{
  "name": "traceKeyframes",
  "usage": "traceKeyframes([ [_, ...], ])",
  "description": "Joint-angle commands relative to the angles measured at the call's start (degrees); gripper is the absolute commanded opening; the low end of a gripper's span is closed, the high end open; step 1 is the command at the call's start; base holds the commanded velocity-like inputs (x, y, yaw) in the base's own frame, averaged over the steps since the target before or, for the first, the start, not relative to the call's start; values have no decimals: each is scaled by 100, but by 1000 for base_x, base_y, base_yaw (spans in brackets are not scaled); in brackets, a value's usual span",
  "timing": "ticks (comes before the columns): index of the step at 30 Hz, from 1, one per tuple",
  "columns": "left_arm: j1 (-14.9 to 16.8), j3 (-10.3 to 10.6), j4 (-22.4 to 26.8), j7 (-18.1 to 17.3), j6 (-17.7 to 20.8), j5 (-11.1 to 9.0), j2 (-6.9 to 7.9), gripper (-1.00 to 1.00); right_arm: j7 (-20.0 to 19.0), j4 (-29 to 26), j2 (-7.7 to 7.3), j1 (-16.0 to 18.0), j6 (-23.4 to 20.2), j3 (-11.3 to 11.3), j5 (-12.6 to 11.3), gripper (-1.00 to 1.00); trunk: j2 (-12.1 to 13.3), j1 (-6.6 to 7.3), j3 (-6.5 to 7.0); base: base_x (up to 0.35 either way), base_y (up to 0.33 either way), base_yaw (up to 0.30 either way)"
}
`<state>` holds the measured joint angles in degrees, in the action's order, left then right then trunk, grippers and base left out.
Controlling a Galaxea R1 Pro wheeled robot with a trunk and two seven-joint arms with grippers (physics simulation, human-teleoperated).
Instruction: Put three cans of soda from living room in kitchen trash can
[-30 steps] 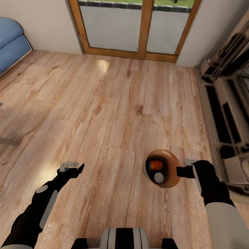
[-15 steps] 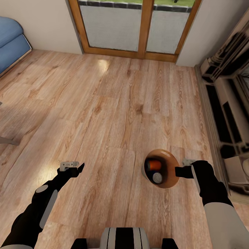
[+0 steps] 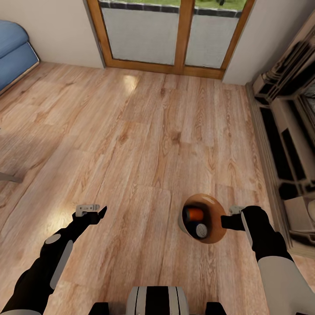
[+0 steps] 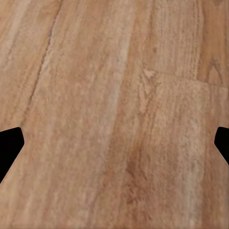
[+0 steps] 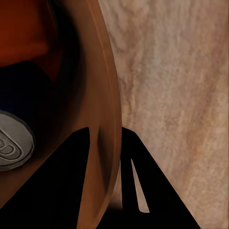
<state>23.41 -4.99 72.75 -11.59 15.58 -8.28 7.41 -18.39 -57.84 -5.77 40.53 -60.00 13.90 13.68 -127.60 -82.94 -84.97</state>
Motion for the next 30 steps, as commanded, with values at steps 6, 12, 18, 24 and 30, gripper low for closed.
traceKeyframes([
  [6, 6, 6, -6, -1, -2, 2, -2, 100, -7, 129, 29, -1, 0, 4, -103, -100, -1, -18, -2, 0, 0, 0],
  [12, 6, 7, -7, -1, -2, 2, -2, 100, -7, 132, 38, -1, 0, -5, -103, -100, -1, -18, -2, 0, 0, 0],
  [18, 6, 7, -7, -1, -3, 2, -2, 100, -7, 132, 32, -1, 0, 1, -103, 100, -1, -18, -2, 0, 0, 0],
  [24, 6, 7, -6, -1, -6, 1, -2, 100, -7, 136, 31, -1, 0, 7, -106, 100, -1, -18, -2, 0, 0, 0],
  [30, 6, 7, -6, -1, -10, 1, -2, 100, -7, 140, 38, -1, 0, 2, -109, 100, -1, -18, -2, 0, 0, 0],
])
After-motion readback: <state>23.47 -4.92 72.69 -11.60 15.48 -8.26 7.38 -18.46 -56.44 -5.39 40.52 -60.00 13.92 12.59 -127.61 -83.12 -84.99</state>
